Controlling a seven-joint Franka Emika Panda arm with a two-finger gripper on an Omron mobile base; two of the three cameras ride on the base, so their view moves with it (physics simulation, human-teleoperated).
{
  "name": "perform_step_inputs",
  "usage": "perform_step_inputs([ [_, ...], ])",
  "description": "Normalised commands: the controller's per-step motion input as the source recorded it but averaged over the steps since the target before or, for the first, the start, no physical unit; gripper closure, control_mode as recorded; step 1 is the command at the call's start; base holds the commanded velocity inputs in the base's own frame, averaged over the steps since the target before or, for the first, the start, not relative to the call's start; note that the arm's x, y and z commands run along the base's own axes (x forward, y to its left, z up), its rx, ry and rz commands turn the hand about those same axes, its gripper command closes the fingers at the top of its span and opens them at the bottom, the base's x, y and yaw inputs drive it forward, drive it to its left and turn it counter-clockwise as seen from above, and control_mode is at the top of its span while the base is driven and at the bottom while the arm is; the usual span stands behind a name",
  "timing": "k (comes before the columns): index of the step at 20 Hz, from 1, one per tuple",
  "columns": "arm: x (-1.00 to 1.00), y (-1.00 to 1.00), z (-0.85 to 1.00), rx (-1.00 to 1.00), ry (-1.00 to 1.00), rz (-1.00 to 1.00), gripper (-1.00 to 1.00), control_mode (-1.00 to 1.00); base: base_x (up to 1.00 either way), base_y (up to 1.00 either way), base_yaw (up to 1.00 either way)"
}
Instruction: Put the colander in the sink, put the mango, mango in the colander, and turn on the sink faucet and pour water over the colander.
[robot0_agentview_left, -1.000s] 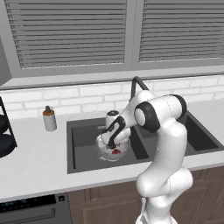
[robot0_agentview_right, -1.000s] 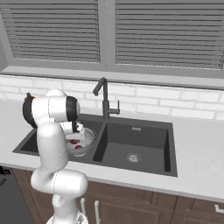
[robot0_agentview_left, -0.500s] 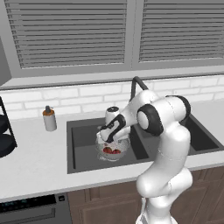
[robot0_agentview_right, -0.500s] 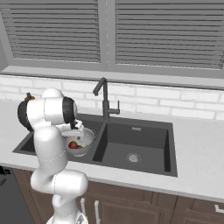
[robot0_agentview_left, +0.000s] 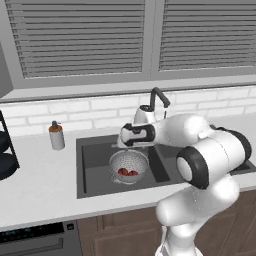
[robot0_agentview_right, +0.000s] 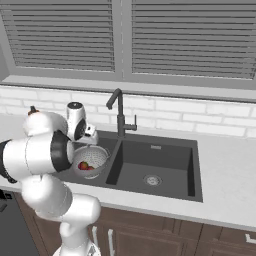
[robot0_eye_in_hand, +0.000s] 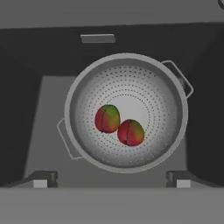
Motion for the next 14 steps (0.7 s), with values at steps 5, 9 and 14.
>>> perform_step_inputs([
  [5,-0.63,-0.35,1.00,0.15,-0.05,0.00,-1.00,-1.00,0.00,0.00,0.00],
  [9,-0.71,-0.36,1.00,0.08,-0.06,0.00,-1.00,-1.00,0.00,0.00,0.00],
  [14,-0.65,-0.40,0.99,0.02,-0.06,0.00,-1.00,-1.00,0.00,0.00,0.00],
])
